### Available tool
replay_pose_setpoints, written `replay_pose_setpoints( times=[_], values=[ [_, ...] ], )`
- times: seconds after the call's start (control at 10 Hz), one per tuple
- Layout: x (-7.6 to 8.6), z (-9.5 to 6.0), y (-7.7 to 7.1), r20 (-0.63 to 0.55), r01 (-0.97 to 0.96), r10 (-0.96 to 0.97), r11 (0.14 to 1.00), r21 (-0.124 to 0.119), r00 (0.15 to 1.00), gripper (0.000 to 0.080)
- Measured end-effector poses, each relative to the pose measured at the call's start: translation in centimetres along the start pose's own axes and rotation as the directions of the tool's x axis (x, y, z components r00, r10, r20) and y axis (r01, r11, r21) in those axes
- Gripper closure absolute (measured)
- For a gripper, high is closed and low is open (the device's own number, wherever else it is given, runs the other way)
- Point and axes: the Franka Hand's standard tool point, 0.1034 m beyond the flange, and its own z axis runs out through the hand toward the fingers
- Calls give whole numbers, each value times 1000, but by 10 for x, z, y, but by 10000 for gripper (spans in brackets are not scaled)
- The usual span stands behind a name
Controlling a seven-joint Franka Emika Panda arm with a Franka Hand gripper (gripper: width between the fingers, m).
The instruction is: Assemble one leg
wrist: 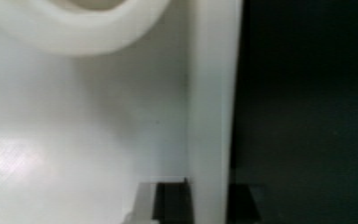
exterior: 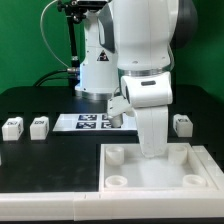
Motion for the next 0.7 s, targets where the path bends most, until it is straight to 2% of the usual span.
replay_pose_setpoints(
  times=[0.1,0.2,0.4,0.5,0.6,0.7],
  values=[
    [0,0,0,0,-1,1,1000,1,1000,739],
    [-1,0,0,0,-1,1,1000,1,1000,638],
    [-1,0,0,0,-2,2,1000,1,1000,352],
    [-1,0,0,0,-2,2,1000,1,1000,352],
    [-1,0,0,0,-3,3,1000,1,1000,204],
    [-2,0,0,0,-3,3,1000,1,1000,159]
  ],
)
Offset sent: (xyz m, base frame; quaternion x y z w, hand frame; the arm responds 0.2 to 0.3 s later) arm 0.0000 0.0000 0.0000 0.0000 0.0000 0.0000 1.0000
